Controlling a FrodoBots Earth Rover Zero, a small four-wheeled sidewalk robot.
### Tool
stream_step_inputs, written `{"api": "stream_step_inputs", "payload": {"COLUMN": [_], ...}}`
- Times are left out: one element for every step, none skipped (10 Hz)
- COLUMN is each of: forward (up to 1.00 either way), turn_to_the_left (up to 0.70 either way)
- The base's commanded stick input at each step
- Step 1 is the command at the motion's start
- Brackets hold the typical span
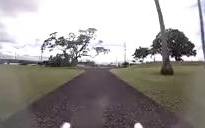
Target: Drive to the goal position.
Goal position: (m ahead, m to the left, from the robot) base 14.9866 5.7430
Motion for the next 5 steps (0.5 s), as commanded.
{"api": "stream_step_inputs", "payload": {"forward": [0.7, 0.7, 0.7, 0.7, 0.7], "turn_to_the_left": [0.0, 0.0, 0.0, 0.0, 0.0]}}
